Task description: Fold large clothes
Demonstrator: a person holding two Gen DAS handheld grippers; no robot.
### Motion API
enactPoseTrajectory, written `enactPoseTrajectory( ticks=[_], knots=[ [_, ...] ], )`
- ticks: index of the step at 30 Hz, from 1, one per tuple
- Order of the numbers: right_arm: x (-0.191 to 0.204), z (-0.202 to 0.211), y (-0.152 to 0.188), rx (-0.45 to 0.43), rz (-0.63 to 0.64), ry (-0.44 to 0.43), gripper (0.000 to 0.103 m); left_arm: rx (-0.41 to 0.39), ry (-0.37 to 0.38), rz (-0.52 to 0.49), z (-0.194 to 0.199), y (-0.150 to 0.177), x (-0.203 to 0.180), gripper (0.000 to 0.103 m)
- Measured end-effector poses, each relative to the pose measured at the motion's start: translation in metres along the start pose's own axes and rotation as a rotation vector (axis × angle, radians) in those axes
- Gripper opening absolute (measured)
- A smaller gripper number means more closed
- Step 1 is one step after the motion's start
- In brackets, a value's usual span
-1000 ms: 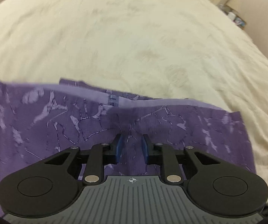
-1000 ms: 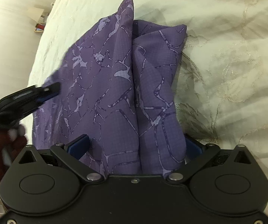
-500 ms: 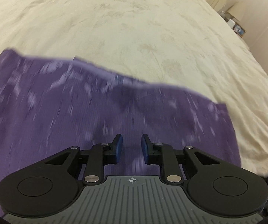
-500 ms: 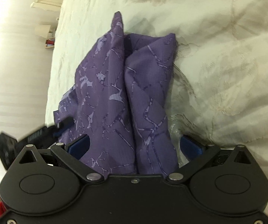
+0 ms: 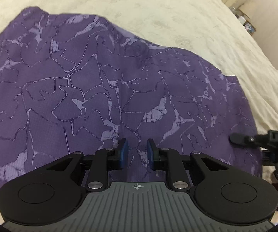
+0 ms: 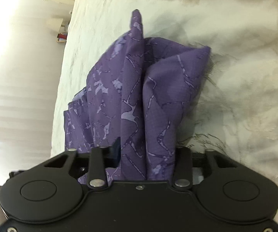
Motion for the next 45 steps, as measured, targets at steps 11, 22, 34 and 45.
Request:
enactPoseTrajectory(
  ticks=[11,22,34,45],
  knots=[
    [0.077,0.026,-0.008,-0.063,0.090,0.070,0.029,0.005,0.057,-0.142,0.024,-0.002,0.004,0.022],
    [0.185,0.003,-0.011,-0.050,0.191,0.125,0.029,0.120,0.120,-0.346,0.021,0.011,0.026,0.024],
    [0.282,-0.122,-0.018,0.033,0.290,0.167,0.030,-0.109,0.082,-0.201,0.116,-0.048,0.129,0.025],
    [0.295,-0.241,0.009,0.141,0.344,0.226,0.059,-0.151,-0.007,-0.036,0.136,-0.076,0.205,0.025]
  ],
)
Point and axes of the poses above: each gripper's, at about its wrist camera, not at the fingertips, and z roughly against the way its jaws point, x to its left, y to its underside, the point moved 4 cm from there along -z, roughly the way its jaws point, and after that the axes turned 12 degrees about z, right-handed, at the moved point
